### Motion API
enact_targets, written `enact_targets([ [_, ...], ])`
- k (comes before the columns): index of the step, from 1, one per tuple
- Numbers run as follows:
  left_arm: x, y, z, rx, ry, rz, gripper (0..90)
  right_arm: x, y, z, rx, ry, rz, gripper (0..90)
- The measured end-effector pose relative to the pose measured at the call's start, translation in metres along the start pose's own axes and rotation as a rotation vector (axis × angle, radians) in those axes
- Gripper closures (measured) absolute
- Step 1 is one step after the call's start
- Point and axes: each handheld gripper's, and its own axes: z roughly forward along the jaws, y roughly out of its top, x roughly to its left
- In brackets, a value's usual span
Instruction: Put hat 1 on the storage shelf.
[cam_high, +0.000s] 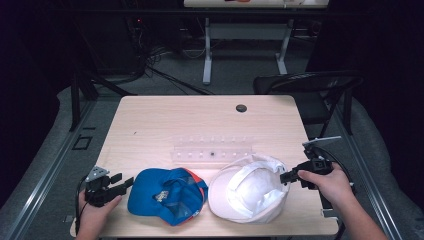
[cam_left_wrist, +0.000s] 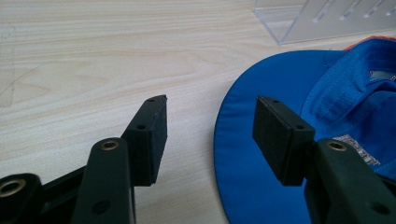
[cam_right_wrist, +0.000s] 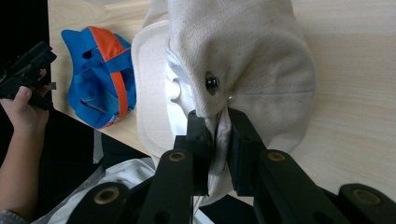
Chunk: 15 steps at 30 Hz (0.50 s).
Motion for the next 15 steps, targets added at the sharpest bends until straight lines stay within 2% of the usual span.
enact_targets([
  [1,0.000,0.000,0.000,0.000,0.001,0.000,45.5,0.002,0.000,0.000,-0.013,-0.010,-0.008,80.8],
  [4,0.000,0.000,-0.001,-0.004,0.001,0.000,45.5,0.007,0.003,-0.004,-0.005,0.018,-0.024,80.8],
  [6,0.001,0.000,-0.001,0.000,0.004,0.000,45.5,0.011,0.003,-0.006,0.005,0.018,-0.025,80.8],
  [7,0.001,0.000,-0.001,-0.001,0.005,-0.002,45.5,0.014,0.003,-0.004,-0.024,0.022,-0.012,80.8],
  [8,0.001,0.000,-0.001,-0.001,0.005,-0.002,45.5,0.014,0.003,-0.004,-0.024,0.022,-0.012,80.8],
  [10,0.001,0.000,-0.002,0.003,-0.001,-0.002,45.5,0.018,0.004,-0.007,0.001,0.006,-0.012,80.8],
  [14,0.001,0.000,-0.002,0.003,0.000,-0.002,45.5,0.024,0.006,-0.009,0.006,-0.004,-0.017,80.8],
  [15,0.001,0.000,-0.002,0.004,0.001,-0.003,45.6,0.026,0.006,-0.009,-0.007,-0.002,-0.018,80.8],
])
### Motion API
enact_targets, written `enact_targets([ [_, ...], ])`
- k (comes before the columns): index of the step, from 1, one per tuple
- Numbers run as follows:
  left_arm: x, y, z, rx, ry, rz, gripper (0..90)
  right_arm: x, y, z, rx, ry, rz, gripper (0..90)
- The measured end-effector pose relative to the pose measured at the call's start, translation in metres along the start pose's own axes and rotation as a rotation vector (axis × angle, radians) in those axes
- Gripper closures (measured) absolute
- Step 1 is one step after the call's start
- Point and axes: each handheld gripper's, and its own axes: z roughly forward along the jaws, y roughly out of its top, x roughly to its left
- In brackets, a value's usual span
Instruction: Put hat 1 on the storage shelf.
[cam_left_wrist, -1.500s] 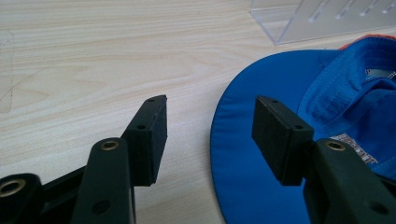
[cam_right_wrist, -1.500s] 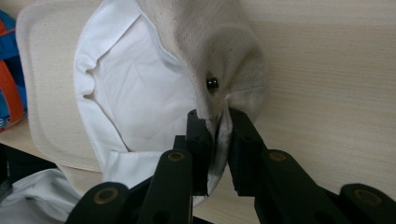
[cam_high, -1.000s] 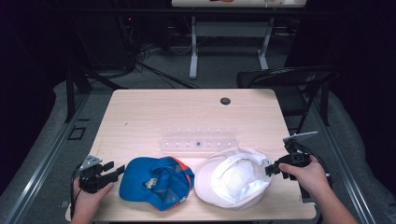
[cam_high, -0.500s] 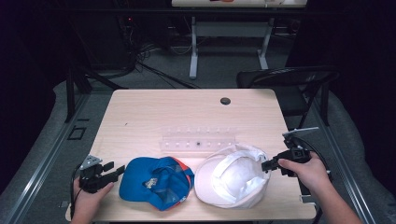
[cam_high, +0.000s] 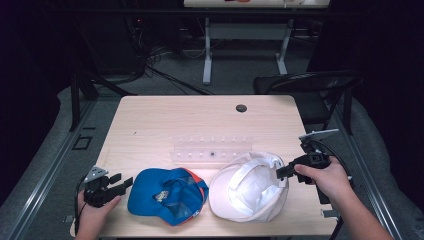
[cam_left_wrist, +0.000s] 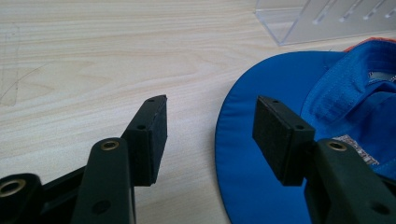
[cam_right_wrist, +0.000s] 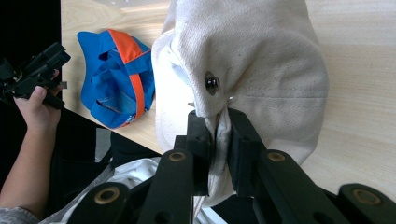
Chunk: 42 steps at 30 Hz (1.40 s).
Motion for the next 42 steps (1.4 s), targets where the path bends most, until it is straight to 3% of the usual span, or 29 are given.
enact_targets([
  [2,0.000,0.000,0.000,-0.001,0.003,0.003,45.5,0.007,0.002,-0.004,0.012,-0.029,-0.017,80.8],
  [3,0.000,0.000,0.000,-0.002,0.003,0.003,45.6,0.011,0.003,-0.005,-0.004,-0.040,0.001,80.8],
  [6,0.000,0.000,0.000,-0.002,0.006,0.002,45.5,0.018,0.005,-0.011,0.027,-0.070,-0.023,80.8],
  [9,0.000,0.000,0.000,-0.006,0.003,0.000,45.5,0.026,0.006,-0.014,0.029,-0.081,-0.014,80.8],
  [12,0.000,0.000,0.000,-0.014,0.005,-0.001,45.5,0.034,0.007,-0.018,0.029,-0.055,-0.007,80.8],
  [18,0.000,-0.001,-0.001,-0.015,0.005,-0.002,45.5,0.048,0.009,-0.027,0.011,0.059,0.013,81.0],
  [22,0.000,0.000,-0.001,-0.012,0.004,-0.002,45.5,0.050,0.010,-0.030,-0.001,0.119,0.004,81.3],
  [26,0.000,0.000,-0.001,-0.014,0.006,-0.001,45.6,0.053,0.008,-0.029,-0.005,0.151,0.018,81.3],
  [30,0.000,0.000,-0.001,-0.012,0.008,0.001,45.6,0.055,0.008,-0.030,0.015,0.155,0.001,81.2],
  [42,0.000,-0.001,-0.001,-0.018,0.007,-0.005,45.6,0.057,0.009,-0.034,-0.037,0.204,0.020,81.3],
])
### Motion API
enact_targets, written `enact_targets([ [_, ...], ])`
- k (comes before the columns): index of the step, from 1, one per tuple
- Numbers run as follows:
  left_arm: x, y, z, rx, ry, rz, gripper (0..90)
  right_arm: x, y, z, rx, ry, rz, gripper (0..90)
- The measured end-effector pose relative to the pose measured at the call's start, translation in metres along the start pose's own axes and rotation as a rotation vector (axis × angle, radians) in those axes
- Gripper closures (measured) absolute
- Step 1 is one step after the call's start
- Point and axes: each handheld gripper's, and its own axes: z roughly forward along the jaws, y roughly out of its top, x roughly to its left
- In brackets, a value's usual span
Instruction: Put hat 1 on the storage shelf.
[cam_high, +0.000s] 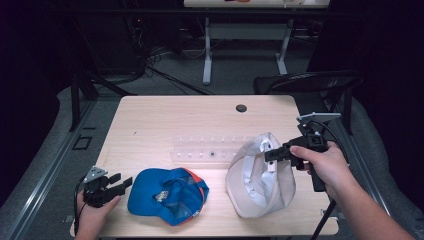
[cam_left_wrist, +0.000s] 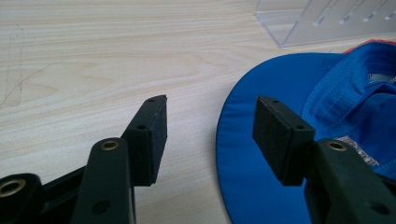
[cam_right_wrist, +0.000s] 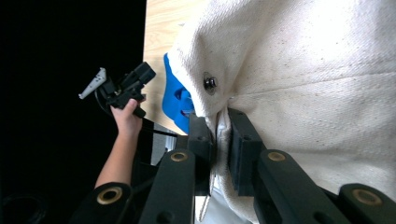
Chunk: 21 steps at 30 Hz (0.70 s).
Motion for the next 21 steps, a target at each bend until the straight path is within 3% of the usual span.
enact_targets([
  [9,0.001,0.000,-0.001,0.001,0.001,0.001,45.5,0.004,0.002,-0.005,-0.044,0.070,0.040,81.1],
  [21,0.001,0.000,-0.001,-0.002,0.001,-0.002,45.4,0.016,0.010,-0.008,-0.081,0.118,0.029,81.0],
])
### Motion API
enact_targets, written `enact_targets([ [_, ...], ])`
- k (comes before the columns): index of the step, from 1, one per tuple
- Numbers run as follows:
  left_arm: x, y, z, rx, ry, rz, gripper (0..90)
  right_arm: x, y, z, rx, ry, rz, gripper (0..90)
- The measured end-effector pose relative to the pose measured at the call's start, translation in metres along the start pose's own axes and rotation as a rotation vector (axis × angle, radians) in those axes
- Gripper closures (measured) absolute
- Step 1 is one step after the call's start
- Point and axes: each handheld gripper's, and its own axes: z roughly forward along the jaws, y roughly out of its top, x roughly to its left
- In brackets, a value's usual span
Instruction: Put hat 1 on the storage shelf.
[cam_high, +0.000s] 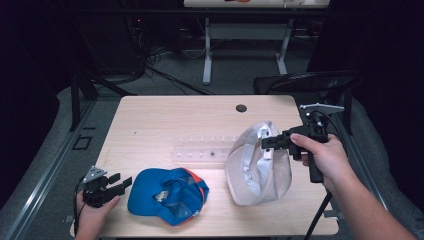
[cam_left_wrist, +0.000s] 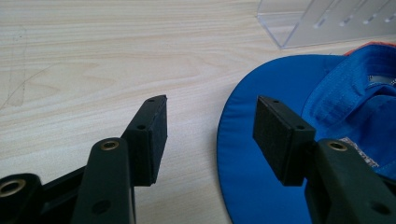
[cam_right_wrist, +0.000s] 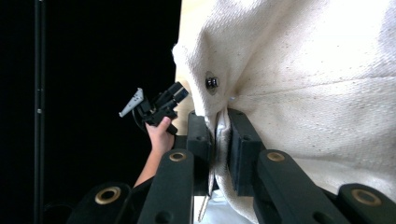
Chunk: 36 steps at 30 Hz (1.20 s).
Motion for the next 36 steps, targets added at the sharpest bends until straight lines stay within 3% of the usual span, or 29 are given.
enact_targets([
  [12,-0.002,0.001,-0.002,-0.009,-0.008,0.016,45.4,0.024,0.018,0.012,-0.019,0.061,-0.024,81.0],
  [25,-0.003,0.001,-0.002,-0.014,-0.012,0.012,45.4,0.046,0.037,0.034,-0.012,0.091,-0.043,80.9],
  [36,-0.004,0.001,-0.003,-0.013,-0.021,0.019,46.0,0.061,0.061,0.049,-0.055,0.095,-0.036,80.9],
])
